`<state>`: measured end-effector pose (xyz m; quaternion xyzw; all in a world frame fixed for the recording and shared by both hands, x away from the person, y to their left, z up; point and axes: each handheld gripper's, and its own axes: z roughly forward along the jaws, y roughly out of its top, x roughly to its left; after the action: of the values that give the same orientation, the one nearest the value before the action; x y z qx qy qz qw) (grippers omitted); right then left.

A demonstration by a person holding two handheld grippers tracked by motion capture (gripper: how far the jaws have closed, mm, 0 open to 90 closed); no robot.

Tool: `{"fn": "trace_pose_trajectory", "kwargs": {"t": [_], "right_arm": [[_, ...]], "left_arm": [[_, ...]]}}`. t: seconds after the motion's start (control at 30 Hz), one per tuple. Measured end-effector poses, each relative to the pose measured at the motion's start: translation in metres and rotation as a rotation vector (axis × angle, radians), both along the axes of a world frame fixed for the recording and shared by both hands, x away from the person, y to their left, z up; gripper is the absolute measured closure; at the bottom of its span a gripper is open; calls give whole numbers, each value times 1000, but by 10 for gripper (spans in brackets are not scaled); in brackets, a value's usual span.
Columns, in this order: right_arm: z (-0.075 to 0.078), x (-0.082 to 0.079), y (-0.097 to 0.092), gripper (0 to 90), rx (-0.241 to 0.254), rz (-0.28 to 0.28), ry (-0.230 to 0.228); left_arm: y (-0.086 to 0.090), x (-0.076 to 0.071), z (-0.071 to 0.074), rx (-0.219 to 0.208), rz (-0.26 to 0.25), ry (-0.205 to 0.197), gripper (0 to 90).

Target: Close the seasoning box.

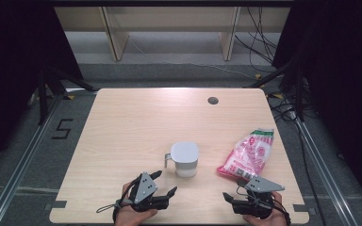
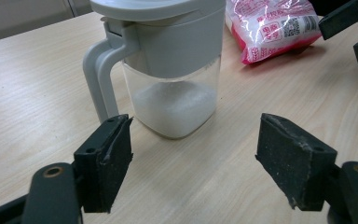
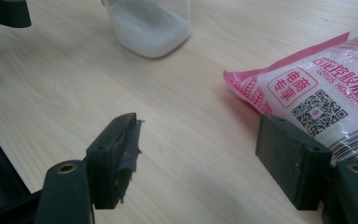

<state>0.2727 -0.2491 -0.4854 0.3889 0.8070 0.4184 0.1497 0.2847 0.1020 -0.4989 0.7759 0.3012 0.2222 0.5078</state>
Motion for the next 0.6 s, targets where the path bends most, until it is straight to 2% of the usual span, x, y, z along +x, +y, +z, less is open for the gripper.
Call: {"fn": "trace_pose_trajectory", "kwargs": {"t": [0.1, 0.13, 0.33, 0.43, 0.47, 0.5, 0.6], "right_arm": [[0, -1, 0, 306, -9, -5, 9], [0, -1, -1, 306, -5, -2, 9], [0, -1, -1, 305, 6, 5, 10], [-1, -2, 0, 305, -1, -6, -3], [0, -1, -1, 305, -23, 1, -22], [0, -1, -1, 305, -24, 0, -22], [-1, -1, 0, 305, -9, 8, 4]], "left_arm": [[0, 0, 0, 8, 0, -5, 255], [0, 0, 0, -9, -4, -1, 255], [0, 0, 0, -15, 1, 1, 253], [-1, 1, 0, -14, 0, -4, 252], [0, 0, 0, -14, 0, -3, 252], [0, 1, 0, -14, 0, -3, 252], [0, 0, 0, -19, 0, 6, 252]]}}
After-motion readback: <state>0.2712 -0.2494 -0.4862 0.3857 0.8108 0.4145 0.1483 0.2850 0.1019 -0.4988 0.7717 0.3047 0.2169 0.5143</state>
